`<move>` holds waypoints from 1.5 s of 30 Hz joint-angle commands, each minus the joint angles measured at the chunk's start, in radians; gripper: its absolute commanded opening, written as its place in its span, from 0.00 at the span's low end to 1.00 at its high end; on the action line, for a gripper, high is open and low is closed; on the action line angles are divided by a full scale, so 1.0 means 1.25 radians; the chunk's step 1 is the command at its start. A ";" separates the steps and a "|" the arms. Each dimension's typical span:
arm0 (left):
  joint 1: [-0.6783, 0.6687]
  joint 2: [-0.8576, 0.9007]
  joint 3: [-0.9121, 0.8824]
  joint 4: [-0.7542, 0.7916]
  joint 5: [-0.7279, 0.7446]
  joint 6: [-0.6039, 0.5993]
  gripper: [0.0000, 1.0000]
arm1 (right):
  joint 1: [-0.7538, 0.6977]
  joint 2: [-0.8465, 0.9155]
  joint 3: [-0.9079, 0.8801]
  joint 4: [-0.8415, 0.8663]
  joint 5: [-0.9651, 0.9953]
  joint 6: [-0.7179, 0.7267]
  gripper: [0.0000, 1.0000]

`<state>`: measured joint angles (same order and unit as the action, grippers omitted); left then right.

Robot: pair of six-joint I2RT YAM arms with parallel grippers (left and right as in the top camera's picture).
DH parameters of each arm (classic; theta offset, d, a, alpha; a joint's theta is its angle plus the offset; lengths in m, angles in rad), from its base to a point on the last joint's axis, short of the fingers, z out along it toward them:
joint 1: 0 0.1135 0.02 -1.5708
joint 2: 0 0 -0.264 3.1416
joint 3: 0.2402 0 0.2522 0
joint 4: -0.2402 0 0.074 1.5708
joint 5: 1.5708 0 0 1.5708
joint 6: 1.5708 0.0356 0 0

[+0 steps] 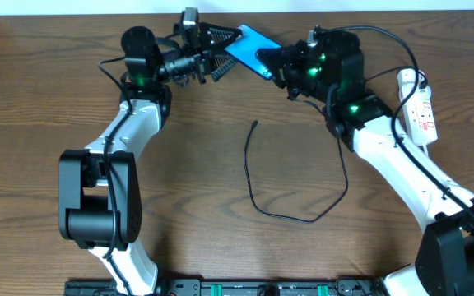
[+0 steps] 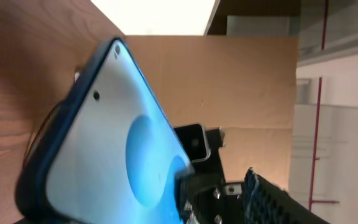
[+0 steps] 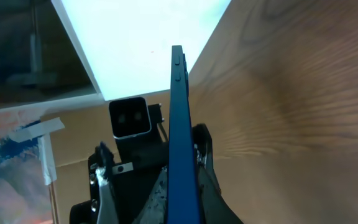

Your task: Plug charger to phone and switch on socket

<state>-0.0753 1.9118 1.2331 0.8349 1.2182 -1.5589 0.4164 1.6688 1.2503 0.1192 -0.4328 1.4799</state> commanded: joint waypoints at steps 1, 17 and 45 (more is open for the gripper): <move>0.001 0.003 0.012 0.010 -0.020 -0.027 0.67 | 0.030 -0.016 0.020 0.020 0.043 0.049 0.01; 0.007 0.003 0.012 0.010 -0.058 -0.029 0.59 | 0.103 0.042 0.020 0.085 0.139 0.109 0.01; 0.016 0.003 0.012 0.010 -0.190 -0.035 0.46 | 0.112 0.042 0.020 0.044 0.117 0.102 0.01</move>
<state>-0.0666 1.9171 1.2331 0.8303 1.0512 -1.6215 0.5518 1.7172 1.2648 0.2016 -0.2459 1.6306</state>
